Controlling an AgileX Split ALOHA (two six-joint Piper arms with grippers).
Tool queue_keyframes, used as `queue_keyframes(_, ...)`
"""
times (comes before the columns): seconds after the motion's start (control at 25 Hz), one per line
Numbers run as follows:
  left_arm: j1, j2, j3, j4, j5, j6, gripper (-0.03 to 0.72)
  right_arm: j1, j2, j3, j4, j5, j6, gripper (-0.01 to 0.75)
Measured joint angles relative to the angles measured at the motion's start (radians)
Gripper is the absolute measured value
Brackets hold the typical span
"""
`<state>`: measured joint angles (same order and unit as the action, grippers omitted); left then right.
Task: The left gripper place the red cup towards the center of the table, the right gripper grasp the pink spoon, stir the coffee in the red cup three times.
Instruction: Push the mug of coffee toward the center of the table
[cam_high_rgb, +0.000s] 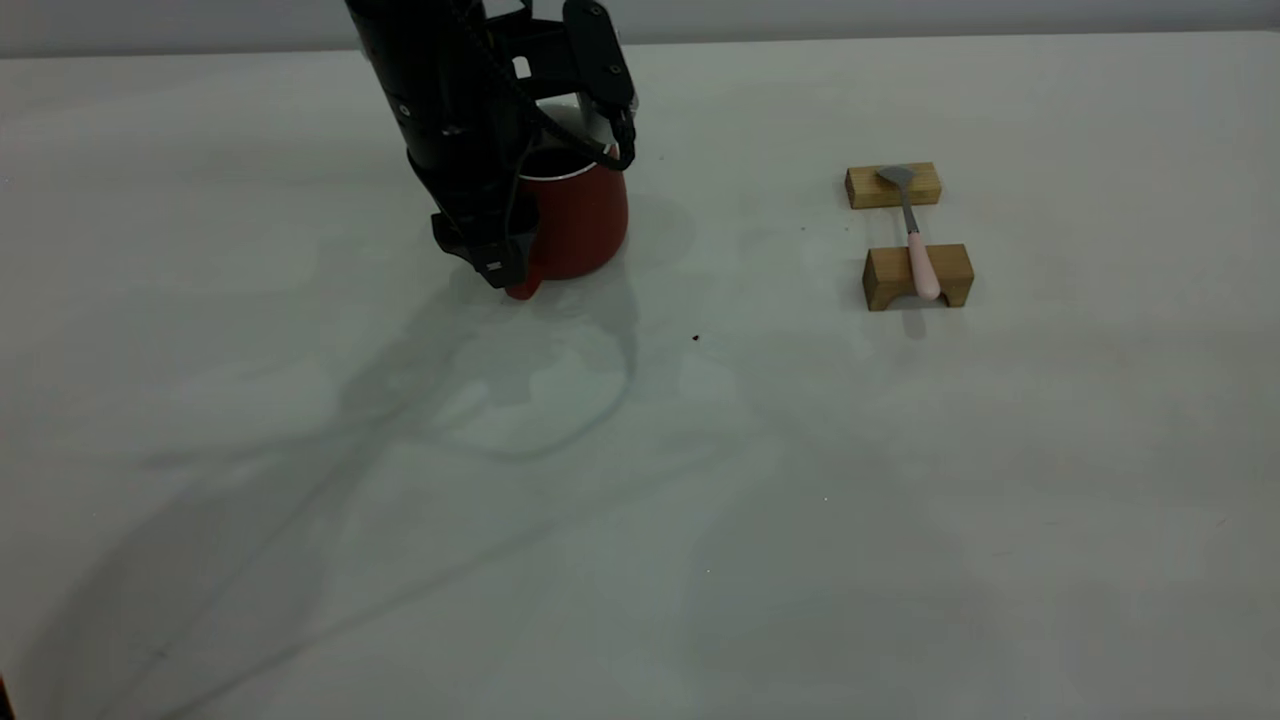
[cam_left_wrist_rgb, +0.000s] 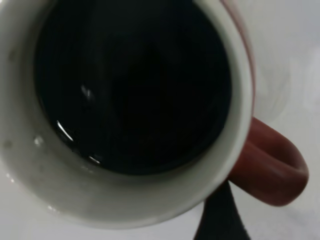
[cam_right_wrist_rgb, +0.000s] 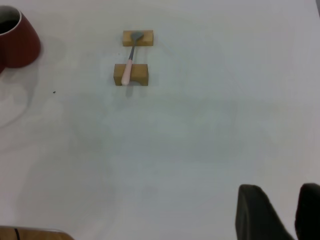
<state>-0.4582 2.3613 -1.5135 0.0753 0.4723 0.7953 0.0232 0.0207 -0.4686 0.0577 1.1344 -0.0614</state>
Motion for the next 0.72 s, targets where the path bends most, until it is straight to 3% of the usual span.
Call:
queue_keyframes(0.4,0.0,-0.04,0.0,0.011,0.035,-0.088,0.571,0.0,0.0,0.0,0.0,0.0,0.0,0.237)
queue_keyframes(0.72,0.0,-0.231,0.0,0.03,0.157,-0.217,0.571,0.0,0.0,0.0,0.0,0.0,0.0,0.237)
